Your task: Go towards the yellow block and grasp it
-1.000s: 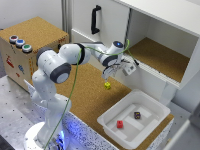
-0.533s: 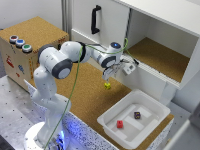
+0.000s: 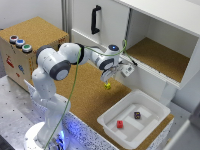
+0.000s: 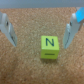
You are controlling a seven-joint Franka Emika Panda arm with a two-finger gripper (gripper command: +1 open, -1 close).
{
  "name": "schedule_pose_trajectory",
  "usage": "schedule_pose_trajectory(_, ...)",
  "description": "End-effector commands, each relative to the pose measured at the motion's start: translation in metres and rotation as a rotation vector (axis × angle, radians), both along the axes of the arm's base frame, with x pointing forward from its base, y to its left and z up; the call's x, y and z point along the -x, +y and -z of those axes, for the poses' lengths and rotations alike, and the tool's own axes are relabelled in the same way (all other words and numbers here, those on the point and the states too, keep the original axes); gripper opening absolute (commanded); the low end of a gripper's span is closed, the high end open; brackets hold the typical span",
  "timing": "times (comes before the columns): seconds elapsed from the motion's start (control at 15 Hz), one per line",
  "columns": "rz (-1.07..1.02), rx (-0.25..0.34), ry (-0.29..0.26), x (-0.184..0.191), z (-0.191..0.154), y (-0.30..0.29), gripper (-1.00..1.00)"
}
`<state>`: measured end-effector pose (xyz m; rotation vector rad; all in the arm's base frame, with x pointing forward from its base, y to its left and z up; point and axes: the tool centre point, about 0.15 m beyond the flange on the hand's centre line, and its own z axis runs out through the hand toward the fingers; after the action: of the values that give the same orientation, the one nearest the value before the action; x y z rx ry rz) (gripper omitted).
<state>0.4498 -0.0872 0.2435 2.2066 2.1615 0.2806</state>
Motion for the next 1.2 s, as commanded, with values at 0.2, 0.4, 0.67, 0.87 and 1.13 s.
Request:
schedule_pose_trajectory(0.2,0.035,-0.012,-0.166,0.021,-0.001,0.007,1.0)
schedule_pose_trajectory(0.4,-0.006,-0.018,-0.145,0.009,0.002,0.015,1.0)
schedule_pose_trajectory(0.67,-0.092,-0.023,-0.094,-0.006,0.008,0.033,1.0)
schedule_pose_trajectory(0.87,-0.118,-0.011,-0.039,-0.02,0.018,0.034,1.0)
schedule_pose_trajectory(1.13,-0.142,0.016,0.016,-0.04,0.029,0.025,1.0)
